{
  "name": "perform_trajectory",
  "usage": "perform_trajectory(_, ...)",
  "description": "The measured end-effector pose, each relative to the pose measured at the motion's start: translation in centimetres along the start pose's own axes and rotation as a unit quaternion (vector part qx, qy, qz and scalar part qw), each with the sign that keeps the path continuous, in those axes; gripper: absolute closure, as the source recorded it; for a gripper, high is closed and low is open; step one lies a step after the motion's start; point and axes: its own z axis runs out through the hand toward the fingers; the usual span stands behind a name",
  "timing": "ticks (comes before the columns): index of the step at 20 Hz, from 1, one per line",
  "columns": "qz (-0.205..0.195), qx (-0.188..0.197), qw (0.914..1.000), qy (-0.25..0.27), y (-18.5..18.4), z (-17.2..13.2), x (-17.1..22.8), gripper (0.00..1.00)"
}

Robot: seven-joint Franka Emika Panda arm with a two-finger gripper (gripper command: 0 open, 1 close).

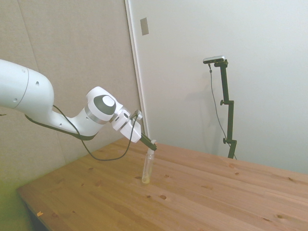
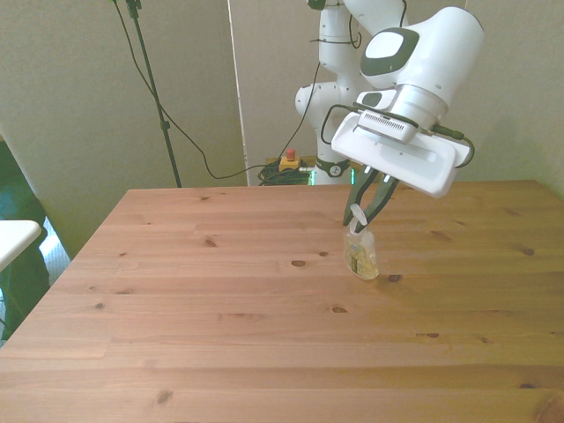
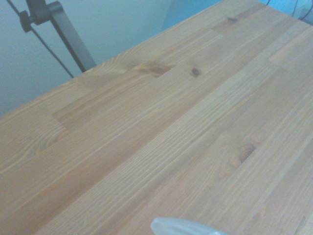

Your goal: Stand the sanitizer

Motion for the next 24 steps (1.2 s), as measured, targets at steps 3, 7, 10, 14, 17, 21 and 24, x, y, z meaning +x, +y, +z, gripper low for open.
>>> perform_trajectory(3, 0.028, 0.022, 0.9992, 0.018, 1.3, -0.8, -0.7, 1.0)
perform_trajectory(7, 0.053, 0.04, 0.9972, 0.035, 2.9, -1.6, -1.8, 1.0)
perform_trajectory(10, 0.064, 0.041, 0.9954, 0.058, 3.7, -1.9, -2.6, 1.0)
perform_trajectory(14, 0.072, 0.038, 0.9933, 0.082, 4.2, -2.3, -3.2, 1.0)
perform_trajectory(17, 0.07, 0.036, 0.9933, 0.085, 4.3, -2.4, -3.4, 1.0)
perform_trajectory(21, 0.064, 0.031, 0.9935, 0.088, 4.6, -2.1, -3.7, 0.0)
perform_trajectory(24, 0.061, 0.029, 0.9937, 0.089, 4.6, -2.0, -4.1, 0.0)
